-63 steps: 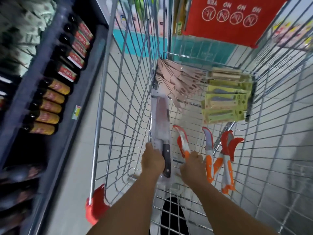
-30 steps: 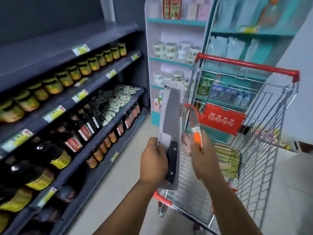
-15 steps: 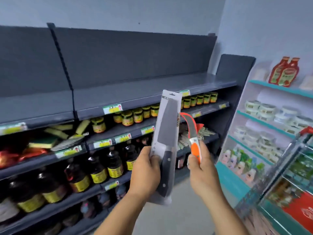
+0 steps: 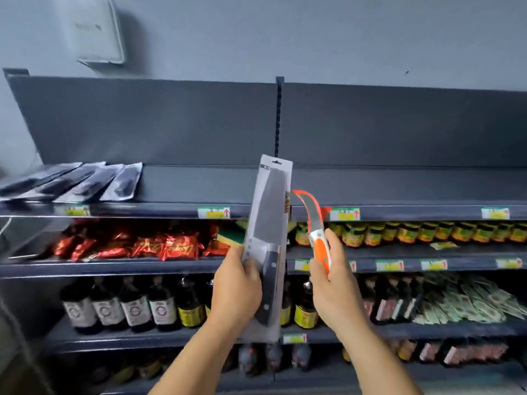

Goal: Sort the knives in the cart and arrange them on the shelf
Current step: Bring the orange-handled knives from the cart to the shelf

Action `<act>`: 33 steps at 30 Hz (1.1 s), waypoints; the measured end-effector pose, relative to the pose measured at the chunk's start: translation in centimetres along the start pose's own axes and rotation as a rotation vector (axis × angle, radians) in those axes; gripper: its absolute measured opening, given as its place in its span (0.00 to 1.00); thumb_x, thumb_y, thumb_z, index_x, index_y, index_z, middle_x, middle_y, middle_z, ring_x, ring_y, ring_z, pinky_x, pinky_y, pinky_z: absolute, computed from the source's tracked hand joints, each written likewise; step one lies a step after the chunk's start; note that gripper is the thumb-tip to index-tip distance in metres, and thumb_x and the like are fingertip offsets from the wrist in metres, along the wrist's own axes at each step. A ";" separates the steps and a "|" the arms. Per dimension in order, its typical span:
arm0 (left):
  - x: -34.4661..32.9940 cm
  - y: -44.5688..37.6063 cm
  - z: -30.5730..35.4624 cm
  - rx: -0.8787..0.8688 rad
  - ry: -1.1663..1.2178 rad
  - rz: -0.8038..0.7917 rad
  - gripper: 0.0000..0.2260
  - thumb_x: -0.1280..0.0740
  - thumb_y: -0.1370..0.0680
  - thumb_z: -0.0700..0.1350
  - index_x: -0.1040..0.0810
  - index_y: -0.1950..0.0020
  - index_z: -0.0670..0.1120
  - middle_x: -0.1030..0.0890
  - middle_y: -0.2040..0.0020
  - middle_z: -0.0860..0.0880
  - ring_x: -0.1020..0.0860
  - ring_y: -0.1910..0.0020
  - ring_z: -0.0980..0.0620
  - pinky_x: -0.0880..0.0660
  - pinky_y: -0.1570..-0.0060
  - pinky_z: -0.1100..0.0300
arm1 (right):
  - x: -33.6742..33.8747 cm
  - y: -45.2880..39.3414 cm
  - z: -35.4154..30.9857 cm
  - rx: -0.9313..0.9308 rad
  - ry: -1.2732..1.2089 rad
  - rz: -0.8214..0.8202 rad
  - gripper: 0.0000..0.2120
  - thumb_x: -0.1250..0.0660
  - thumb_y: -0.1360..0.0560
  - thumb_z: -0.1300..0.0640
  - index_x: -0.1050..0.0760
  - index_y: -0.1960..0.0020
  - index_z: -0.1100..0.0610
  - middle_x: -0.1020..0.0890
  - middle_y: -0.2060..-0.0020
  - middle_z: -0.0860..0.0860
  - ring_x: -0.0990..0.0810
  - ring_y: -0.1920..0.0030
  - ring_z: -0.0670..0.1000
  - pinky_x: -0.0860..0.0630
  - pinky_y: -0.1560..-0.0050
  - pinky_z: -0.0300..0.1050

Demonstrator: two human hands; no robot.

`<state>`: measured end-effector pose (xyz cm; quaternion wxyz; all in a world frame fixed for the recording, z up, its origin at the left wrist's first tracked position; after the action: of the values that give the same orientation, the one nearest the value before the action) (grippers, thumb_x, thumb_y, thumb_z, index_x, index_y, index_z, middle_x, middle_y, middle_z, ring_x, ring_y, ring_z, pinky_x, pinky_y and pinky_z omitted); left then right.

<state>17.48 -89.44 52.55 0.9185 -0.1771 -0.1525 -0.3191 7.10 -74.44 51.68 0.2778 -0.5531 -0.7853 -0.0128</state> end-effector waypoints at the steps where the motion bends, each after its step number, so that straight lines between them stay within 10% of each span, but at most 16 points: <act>1: 1.5 -1.3 -0.8 0.004 -0.002 0.015 0.07 0.43 0.19 0.40 0.28 0.51 0.49 0.23 0.58 0.55 0.26 0.60 0.60 0.34 0.69 0.71 | -1.8 -0.8 -1.0 0.010 -0.007 -0.022 0.26 0.45 0.19 0.54 0.49 0.24 0.42 0.30 0.34 0.47 0.26 0.45 0.51 0.32 0.52 0.43; 8: 10.5 -11.0 -4.6 -0.027 -0.086 0.083 0.07 0.43 0.20 0.39 0.28 0.51 0.50 0.22 0.56 0.54 0.25 0.57 0.53 0.35 0.62 0.64 | -13.1 -6.7 -7.1 0.057 -0.025 -0.065 0.26 0.44 0.19 0.57 0.46 0.24 0.43 0.32 0.40 0.47 0.31 0.48 0.48 0.35 0.51 0.42; 15: 16.7 -19.7 -7.8 0.021 -0.182 0.101 0.22 0.45 0.20 0.38 0.39 0.28 0.54 0.23 0.46 0.45 0.24 0.49 0.44 0.30 0.54 0.56 | -20.7 -11.2 -10.5 0.024 0.026 -0.085 0.24 0.45 0.19 0.55 0.43 0.26 0.40 0.24 0.44 0.51 0.24 0.53 0.53 0.30 0.62 0.44; 22: 18.4 -27.8 -10.0 0.088 -0.275 0.096 0.21 0.42 0.21 0.46 0.36 0.27 0.50 0.22 0.41 0.46 0.23 0.46 0.45 0.28 0.50 0.54 | -26.4 -17.1 -12.3 0.044 0.087 -0.154 0.21 0.48 0.20 0.58 0.39 0.33 0.38 0.27 0.48 0.54 0.25 0.61 0.53 0.28 0.62 0.46; 27: 17.2 -32.1 -11.2 0.163 -0.351 -0.003 0.25 0.31 0.37 0.63 0.29 0.48 0.49 0.22 0.50 0.51 0.24 0.51 0.49 0.29 0.58 0.56 | -29.6 -22.0 -12.2 0.015 0.232 -0.204 0.23 0.50 0.21 0.60 0.40 0.29 0.41 0.31 0.49 0.54 0.26 0.59 0.56 0.30 0.58 0.47; 33: 16.6 -36.2 -13.1 0.244 -0.519 -0.016 0.22 0.30 0.31 0.55 0.30 0.44 0.46 0.25 0.43 0.44 0.24 0.50 0.44 0.29 0.55 0.56 | -32.9 -27.9 -10.6 0.008 0.397 -0.254 0.24 0.49 0.20 0.57 0.44 0.27 0.40 0.30 0.47 0.54 0.24 0.52 0.60 0.28 0.55 0.47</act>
<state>9.00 -130.36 55.66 0.8607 -0.1398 -0.4211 -0.2495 -5.13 -117.10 53.85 0.4252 -0.4353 -0.7787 -0.1531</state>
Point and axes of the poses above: each hand's wrist, its own y-axis away from the middle knuckle, its own x-axis out of the back of the hand, z = x × y, the point moved 7 cm from there along -y, towards the middle knuckle
